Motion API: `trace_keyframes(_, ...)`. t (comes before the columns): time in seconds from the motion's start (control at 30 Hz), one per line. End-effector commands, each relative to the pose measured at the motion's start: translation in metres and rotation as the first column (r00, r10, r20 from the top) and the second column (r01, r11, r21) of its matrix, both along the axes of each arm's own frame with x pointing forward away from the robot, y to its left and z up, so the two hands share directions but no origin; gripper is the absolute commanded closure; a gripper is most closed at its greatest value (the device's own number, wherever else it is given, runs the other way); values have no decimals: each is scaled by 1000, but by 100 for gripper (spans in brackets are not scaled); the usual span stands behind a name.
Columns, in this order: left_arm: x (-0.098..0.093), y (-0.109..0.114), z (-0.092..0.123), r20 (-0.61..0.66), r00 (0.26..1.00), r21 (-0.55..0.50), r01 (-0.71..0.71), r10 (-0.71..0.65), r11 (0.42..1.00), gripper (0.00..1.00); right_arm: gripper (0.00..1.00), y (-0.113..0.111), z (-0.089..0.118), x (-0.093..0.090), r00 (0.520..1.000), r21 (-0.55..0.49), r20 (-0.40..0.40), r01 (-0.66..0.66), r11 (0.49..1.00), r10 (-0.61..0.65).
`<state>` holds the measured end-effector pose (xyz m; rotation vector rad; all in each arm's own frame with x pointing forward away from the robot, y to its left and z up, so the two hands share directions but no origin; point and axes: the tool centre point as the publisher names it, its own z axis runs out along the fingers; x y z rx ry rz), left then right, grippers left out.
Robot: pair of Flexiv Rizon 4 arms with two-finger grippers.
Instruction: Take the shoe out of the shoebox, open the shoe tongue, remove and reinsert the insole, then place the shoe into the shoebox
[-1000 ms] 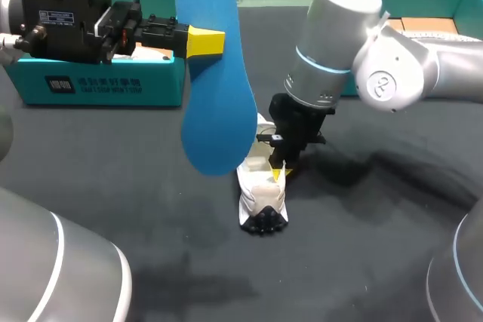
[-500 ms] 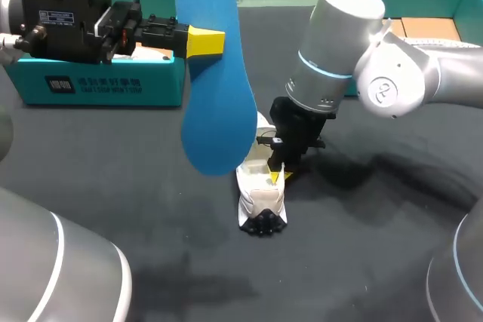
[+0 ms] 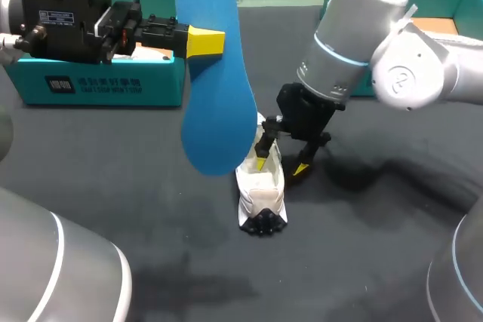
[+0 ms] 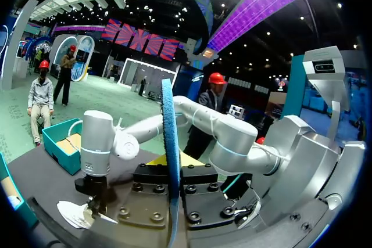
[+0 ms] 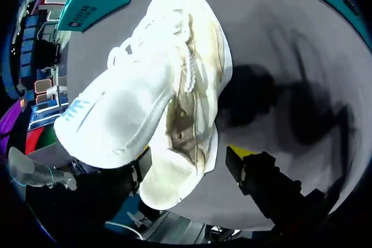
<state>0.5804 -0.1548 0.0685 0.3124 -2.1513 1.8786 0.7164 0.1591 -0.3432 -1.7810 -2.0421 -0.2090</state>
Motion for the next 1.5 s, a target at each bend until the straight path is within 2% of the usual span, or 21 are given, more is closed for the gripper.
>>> trace_keyframes(0.03,1,-1,0,0,1000,0,2,-2,1000,100,0,-26,29,-2,1000,126,15,10,992,-12)
trace_keyframes(0.07,1,-1,0,0,1000,0,2,-2,1000,100,0,-26,37,0,1000,111,21,-13,994,10)
trace_keyframes(0.37,1,-1,0,0,1000,0,2,-2,1000,100,0,-26,37,0,1000,111,21,-13,994,10)
trace_keyframes(0.43,4,0,1,80,997,-8,1,-1,1000,100,0,-26,37,0,1000,111,21,-13,994,10)
trace_keyframes(0.5,9,2,1,158,987,-18,-4,7,1000,100,0,-21,42,1,999,222,30,-19,975,13)
trace_keyframes(0.67,24,11,6,320,947,-40,-1,14,999,100,0,-21,67,6,999,359,46,-29,933,14)
trace_keyframes(0.7,26,13,8,350,937,-39,8,7,999,100,0,-21,71,7,999,361,48,-28,932,11)
trace_keyframes(0.9,37,21,21,558,830,-51,70,-30,996,100,0,-25,93,9,998,490,51,0,872,-29)
trace_keyframes(0.97,39,23,23,651,757,-43,108,-54,993,100,0,-26,100,9,999,553,42,-17,833,-7)
trace_keyframes(1.0,40,22,22,712,698,-21,134,-79,991,100,0,-25,102,10,999,534,36,-26,845,8)
trace_keyframes(1.33,40,22,22,712,698,-21,134,-79,991,100,0,-25,102,10,999,534,36,-26,845,8)
trace_keyframes(1.37,40,23,21,746,662,-9,128,-78,992,100,0,-25,102,10,999,534,36,-26,845,8)
trace_keyframes(1.4,40,24,20,790,608,-16,136,-71,991,100,0,-24,108,14,998,579,53,-11,815,-25)
trace_keyframes(1.5,41,30,11,890,455,-34,144,-35,989,100,0,-25,127,23,990,628,97,20,778,-104)
